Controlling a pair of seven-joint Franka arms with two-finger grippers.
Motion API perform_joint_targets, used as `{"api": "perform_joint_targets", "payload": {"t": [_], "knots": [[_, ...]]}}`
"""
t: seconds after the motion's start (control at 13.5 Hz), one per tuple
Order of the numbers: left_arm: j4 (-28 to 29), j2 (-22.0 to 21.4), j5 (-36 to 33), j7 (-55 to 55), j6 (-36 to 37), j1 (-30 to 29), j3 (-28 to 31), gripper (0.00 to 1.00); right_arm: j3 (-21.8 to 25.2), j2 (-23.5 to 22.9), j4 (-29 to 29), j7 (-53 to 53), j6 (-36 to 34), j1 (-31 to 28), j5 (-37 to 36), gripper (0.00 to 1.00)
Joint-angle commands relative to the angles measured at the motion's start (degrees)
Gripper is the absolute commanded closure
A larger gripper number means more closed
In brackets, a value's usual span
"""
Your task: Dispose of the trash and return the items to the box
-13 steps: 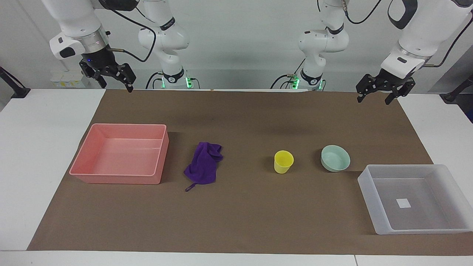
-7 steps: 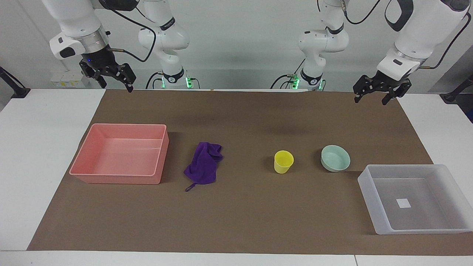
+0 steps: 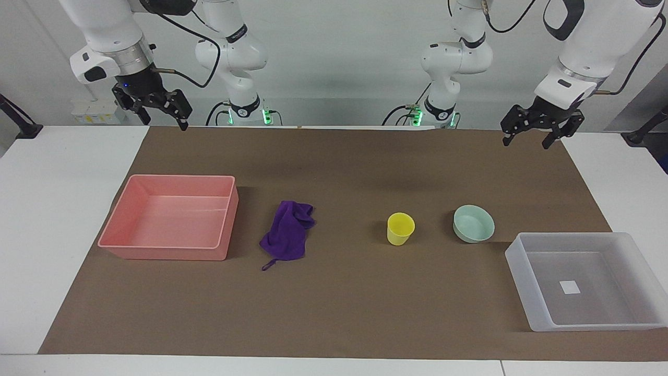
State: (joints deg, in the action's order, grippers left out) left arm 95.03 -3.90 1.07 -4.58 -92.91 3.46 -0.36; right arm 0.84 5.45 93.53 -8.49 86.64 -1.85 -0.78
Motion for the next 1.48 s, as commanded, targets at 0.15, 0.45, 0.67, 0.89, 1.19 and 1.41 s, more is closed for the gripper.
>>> {"api": "perform_joint_targets", "payload": {"t": [0.15,0.45,0.67,0.89,1.19,1.41], "knots": [[2.18,-1.37,0.25,-0.51,-2.89,0.15,-0.43,0.00,-0.22,1.05,1.48,1.73,1.43,-0.88,0.43,0.00],[3.32,-1.54,0.25,-0.87,-4.12,0.06,-0.43,0.00,-0.22,1.05,1.48,1.81,1.43,-0.96,0.43,0.00],[4.11,-1.72,0.34,-1.74,-4.48,-0.20,-0.34,0.00,-0.22,1.05,1.48,1.73,1.43,-0.88,0.43,0.00],[4.46,-1.72,0.34,-2.01,-4.91,-0.20,-0.43,0.00,-0.22,1.05,1.48,1.73,1.43,-0.88,0.43,0.00],[4.90,-1.55,0.43,-1.92,-5.96,-0.03,-0.43,0.00,-0.22,1.14,1.92,1.73,1.43,-0.62,0.43,0.00],[5.43,-0.67,1.57,-1.83,-7.98,0.06,-0.43,0.00,-0.22,1.14,2.62,1.12,2.04,-0.26,0.43,0.00]]}}
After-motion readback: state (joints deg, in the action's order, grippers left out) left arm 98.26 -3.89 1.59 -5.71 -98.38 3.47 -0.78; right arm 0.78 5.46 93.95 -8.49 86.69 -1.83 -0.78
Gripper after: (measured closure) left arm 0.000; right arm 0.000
